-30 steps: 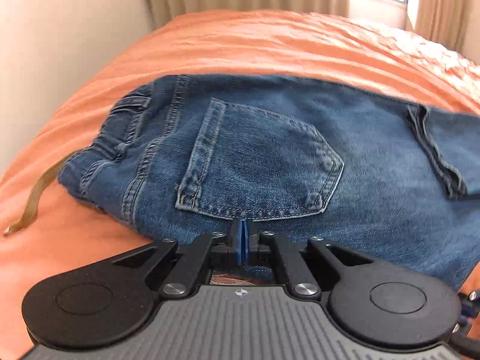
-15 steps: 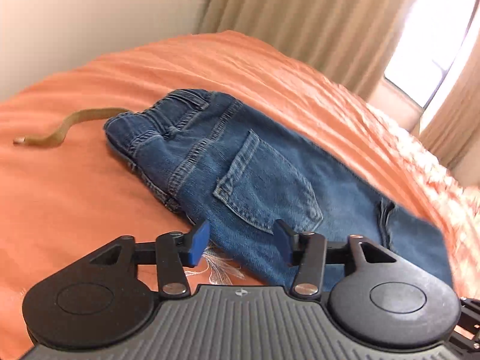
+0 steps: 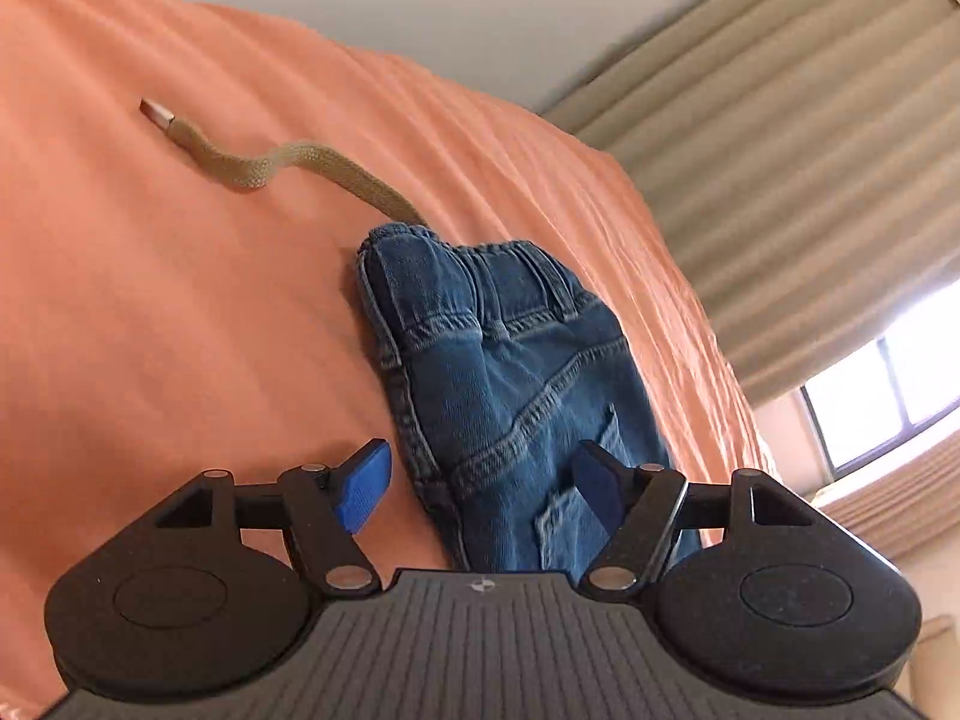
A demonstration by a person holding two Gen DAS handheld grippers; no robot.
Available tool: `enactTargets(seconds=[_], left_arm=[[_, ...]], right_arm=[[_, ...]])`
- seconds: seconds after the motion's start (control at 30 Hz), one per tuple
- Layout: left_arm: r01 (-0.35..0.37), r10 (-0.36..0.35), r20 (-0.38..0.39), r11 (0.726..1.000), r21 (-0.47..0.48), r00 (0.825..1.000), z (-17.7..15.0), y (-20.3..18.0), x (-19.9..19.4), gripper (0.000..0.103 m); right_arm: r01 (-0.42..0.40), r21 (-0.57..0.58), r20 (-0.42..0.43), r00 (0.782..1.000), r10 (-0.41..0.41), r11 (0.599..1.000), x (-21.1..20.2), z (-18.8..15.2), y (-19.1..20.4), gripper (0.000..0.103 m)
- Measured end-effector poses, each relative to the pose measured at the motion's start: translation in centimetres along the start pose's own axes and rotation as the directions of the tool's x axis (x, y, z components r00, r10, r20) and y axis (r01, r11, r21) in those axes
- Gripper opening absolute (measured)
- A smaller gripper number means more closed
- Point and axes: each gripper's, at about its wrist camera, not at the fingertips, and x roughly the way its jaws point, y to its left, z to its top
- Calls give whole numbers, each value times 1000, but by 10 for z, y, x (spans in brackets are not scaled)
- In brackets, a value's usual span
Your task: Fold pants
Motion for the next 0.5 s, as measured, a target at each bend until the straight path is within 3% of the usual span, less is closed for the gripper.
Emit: enactTargets(seconds=[0.17, 0.33, 0.37, 0.5], left_arm=[[5, -5, -8, 999, -42, 1000, 10, 13, 24, 83], [29, -29, -6, 998, -59, 1000, 20, 20, 44, 81], [22, -22, -4, 998, -51, 1000, 22, 20, 47, 79], [-16, 16, -10, 1000, -9, 1000, 27, 22, 59, 49]], right_arm=[[-9, 39, -41, 999, 11, 999, 32, 9, -9, 0], [-46, 80, -131, 990, 56, 996, 64, -3, -17, 0], [-48, 82, -135, 989, 59, 996, 67, -5, -17, 0], [-50, 79, -140, 988, 61, 996, 69, -5, -15, 0]])
